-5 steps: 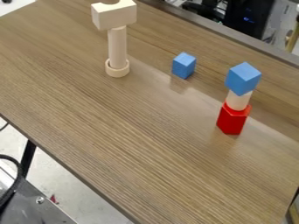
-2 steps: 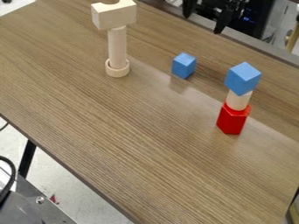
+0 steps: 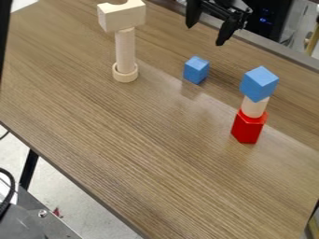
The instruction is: Put the blue cube on top of the tower
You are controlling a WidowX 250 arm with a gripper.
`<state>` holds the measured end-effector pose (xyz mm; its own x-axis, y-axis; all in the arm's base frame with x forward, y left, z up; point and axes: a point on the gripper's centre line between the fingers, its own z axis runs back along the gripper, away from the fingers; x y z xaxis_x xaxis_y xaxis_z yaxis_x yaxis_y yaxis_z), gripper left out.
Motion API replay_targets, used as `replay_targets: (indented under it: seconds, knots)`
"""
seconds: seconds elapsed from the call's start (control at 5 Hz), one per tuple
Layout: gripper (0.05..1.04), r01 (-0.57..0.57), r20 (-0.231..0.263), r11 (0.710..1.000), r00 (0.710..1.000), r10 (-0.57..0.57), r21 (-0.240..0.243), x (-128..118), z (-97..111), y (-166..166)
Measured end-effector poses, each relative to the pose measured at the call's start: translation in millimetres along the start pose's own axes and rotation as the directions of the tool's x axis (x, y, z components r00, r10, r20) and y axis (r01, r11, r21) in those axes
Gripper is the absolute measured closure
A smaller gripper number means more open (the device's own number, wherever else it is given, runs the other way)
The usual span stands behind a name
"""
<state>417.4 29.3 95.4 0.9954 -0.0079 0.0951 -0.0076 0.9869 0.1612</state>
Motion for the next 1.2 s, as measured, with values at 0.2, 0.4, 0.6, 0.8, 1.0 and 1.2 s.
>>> replay_targets:
  seconds: [0.2,0.4,0.6,0.8,1.0,1.2]
  knots:
    - [0.084,0.027,-0.048,1.000,0.998,-0.027,0.004,-5,-14,4]
    - [0.085,0.022,-0.075,1.000,0.997,-0.022,0.001,-9,-19,11]
    - [0.084,0.044,-0.132,0.999,0.990,-0.044,-0.001,-19,-33,9]
    - [0.084,0.052,-0.163,0.998,0.985,-0.058,-0.040,-24,-34,3]
    - [0.085,0.059,-0.163,0.997,0.984,-0.066,-0.049,-24,-36,1]
    - [0.084,0.062,-0.171,0.996,0.983,-0.071,-0.057,-28,-38,-2]
